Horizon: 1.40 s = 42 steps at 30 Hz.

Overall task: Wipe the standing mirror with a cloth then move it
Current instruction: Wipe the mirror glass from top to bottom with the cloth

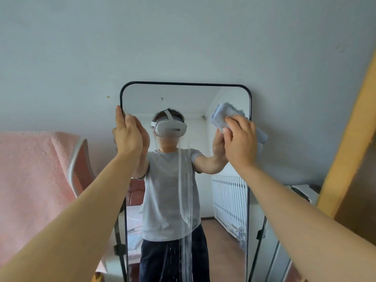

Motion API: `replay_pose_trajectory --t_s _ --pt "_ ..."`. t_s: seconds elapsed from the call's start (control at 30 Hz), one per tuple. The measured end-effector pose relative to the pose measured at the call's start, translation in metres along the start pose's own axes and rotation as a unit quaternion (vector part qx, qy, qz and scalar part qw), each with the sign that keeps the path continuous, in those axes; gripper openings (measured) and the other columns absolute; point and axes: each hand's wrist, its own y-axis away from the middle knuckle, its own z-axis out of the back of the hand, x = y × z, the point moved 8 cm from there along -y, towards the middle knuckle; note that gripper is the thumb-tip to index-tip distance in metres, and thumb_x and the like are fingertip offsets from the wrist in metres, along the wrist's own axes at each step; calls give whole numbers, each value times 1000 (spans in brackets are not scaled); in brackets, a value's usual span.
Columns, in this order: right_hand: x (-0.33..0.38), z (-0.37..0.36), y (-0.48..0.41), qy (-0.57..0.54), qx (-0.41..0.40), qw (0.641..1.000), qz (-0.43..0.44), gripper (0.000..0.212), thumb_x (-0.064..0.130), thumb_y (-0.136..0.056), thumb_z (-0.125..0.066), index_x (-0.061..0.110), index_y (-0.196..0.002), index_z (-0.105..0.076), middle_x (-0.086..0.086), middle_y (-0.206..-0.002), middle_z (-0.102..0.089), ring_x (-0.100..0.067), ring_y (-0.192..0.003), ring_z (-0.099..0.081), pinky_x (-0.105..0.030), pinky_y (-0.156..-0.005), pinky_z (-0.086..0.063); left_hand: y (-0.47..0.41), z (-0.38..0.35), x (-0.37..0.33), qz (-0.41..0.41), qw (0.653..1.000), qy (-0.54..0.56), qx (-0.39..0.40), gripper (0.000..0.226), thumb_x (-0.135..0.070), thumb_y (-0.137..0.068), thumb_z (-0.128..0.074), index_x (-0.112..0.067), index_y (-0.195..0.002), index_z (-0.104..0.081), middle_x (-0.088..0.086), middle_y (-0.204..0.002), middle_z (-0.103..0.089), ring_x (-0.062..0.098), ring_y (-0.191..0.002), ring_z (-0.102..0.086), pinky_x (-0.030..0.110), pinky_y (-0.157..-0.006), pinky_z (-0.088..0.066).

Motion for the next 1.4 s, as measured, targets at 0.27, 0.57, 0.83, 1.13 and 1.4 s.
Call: replay_pose_trajectory --t_s 0.27,0.57,0.83,1.13,1.4 --pt "-15 3 27 -27 -44 992 -116 22 4 -84 -62 4 -106 -67 -11 -114 -63 -37 -88 -52 -34 -82 -38 10 4 23 30 999 -24 -9 51 -41 -97 -26 -43 -146 -15 3 -139 -38 21 -126 -39 43 -111 -26" --pt "61 -22 26 -66 5 995 -72 20 7 -85 -60 5 -104 -66 -8 -110 -62 -30 -94 -52 -29 -82 -36 10 6 30 42 998 -42 -7 51 -44 -96 -26 -46 -146 -13 5 -134 -44 21 -125 -40 37 -107 -26" --pt "150 -58 20 -115 63 991 24 17 8 -83 -63 9 -100 -66 -4 -103 -63 -25 -90 -53 -33 -71 -47 13 8 29 36 999 -33 12 50 -45 -96 -26 -46 -145 -15 6 -131 -43 19 -112 -46 43 -107 -33" --pt "198 -91 68 -90 169 963 188 30 4 -79 -57 10 -107 -63 -4 -99 -57 -25 -83 -48 -39 -74 -45 16 14 34 32 998 42 24 46 -42 -97 -26 -38 -142 -33 0 -134 -47 18 -126 -44 41 -110 -34" --pt "126 -46 63 -74 96 982 146 24 0 -82 -64 7 -105 -67 -5 -104 -64 -29 -82 -52 -38 -72 -48 25 15 43 53 998 27 3 47 -37 -98 -27 -36 -146 -27 3 -130 -50 19 -124 -44 38 -111 -30"
